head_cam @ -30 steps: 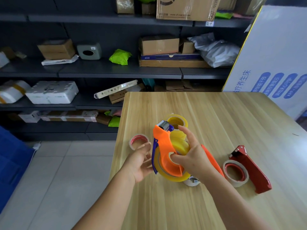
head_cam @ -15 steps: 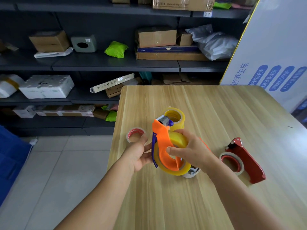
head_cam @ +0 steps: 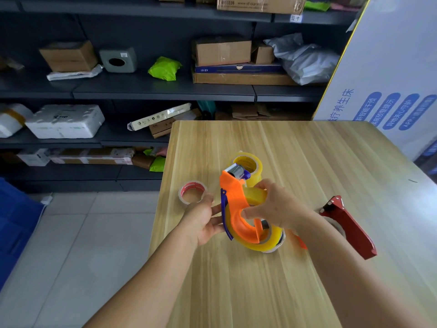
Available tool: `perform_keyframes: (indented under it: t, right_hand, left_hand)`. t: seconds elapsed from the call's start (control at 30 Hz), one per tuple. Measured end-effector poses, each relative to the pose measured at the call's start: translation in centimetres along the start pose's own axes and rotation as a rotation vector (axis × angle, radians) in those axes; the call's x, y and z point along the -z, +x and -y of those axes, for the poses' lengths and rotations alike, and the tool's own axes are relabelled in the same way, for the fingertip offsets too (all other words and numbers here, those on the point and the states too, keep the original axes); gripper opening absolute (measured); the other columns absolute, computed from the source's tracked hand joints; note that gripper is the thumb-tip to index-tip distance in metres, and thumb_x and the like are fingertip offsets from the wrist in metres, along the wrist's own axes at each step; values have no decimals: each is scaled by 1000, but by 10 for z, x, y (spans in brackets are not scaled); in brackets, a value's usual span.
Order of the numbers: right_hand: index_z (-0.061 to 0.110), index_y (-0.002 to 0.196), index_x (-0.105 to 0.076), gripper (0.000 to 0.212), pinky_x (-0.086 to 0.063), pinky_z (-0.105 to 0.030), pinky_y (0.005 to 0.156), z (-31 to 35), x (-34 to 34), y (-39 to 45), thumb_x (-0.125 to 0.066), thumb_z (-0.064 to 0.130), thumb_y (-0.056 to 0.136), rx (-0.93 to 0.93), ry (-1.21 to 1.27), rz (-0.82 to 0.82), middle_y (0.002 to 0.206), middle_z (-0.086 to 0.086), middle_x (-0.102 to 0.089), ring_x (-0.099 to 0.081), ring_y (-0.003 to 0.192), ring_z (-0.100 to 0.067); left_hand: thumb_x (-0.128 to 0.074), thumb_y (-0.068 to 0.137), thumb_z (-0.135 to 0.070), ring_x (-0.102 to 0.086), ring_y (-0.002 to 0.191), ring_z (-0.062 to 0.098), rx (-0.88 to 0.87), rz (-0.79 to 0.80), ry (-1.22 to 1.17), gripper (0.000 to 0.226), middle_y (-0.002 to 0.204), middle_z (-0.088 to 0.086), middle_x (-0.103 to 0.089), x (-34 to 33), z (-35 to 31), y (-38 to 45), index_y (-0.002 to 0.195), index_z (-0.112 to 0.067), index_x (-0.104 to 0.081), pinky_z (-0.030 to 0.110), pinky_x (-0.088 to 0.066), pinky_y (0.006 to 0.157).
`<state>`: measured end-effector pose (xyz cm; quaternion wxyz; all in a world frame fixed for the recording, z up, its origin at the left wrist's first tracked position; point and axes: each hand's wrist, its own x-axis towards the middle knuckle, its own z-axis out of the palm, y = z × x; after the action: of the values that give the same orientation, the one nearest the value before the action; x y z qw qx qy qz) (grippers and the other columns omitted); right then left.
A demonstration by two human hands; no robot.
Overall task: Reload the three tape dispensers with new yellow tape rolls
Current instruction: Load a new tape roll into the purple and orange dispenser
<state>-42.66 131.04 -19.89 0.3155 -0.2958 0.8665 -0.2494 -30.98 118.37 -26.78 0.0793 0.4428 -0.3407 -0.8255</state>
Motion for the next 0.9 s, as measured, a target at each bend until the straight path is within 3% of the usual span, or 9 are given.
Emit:
perform_keyframes:
  t: [0.1,0.2,0.3,0.4,0.5,0.67,0.77,0.9]
  right_hand:
    - [35,135,-33,81,-49,-25,55,1,-3,-4,-80,29,70,70,22,-26,83,5,-58,-62,67,-11]
    - [42,132,-37,77,-58,-39,69,-3,-5,-3,-78,28,69,117,56,-53,84,1,-65,-68,72,-19]
    - [40,126,-46,66,-58,-37,71,-8,-6,-2,-76,27,69,118,66,-70,82,4,-65,-66,70,-16]
    - [35,125,-50,62,-54,-32,67,-14,-6,-1,-75,27,68,102,43,-106,82,6,-63,-64,74,-15]
    - [33,121,-50,59,-53,-32,66,-21,-9,-4,-73,28,67,90,-53,-128,84,4,-64,-63,76,-17]
    - [32,122,-47,58,-52,-28,63,-30,-24,-8,-71,31,69,61,-194,-96,83,1,-64,-64,74,-17]
    - [29,121,-46,54,-49,-27,62,-35,-31,-11,-69,30,72,71,-226,-91,83,2,-63,-62,74,-16]
    - [29,123,-46,57,-50,-27,66,-40,-33,-10,-70,31,72,67,-224,-98,90,1,-64,-61,76,-15]
  left_hand:
    - [-43,100,-41,-73,79,36,-20,-7,-1,49,105,21,-71,0,-3,-2,135,-6,-43,44,-57,54]
    - [-44,99,-42,-72,78,35,-14,-17,7,49,104,19,-72,1,-6,-3,130,-5,-46,44,-58,53]
    - [-46,99,-41,-70,82,31,-14,-29,6,39,99,13,-72,3,-9,-3,115,-6,-52,46,-57,64]
    - [-51,98,-25,-66,79,24,-79,-57,5,16,87,7,-67,7,-20,-8,91,-12,-57,45,-52,79]
    - [-56,95,-13,-61,71,18,-219,-135,10,14,75,6,-60,9,-48,-19,82,-8,-57,37,-53,81]
    - [-63,89,-11,-62,70,17,-483,-128,401,5,76,6,-63,-2,-98,-39,90,-6,-61,30,-56,68]
    - [-68,85,-10,-62,67,14,-527,-98,638,3,74,6,-65,-13,-109,-44,86,-9,-65,26,-55,62]
    - [-68,86,-9,-62,63,13,-527,-37,725,4,69,5,-64,-23,-115,-55,88,-6,-66,23,-57,60]
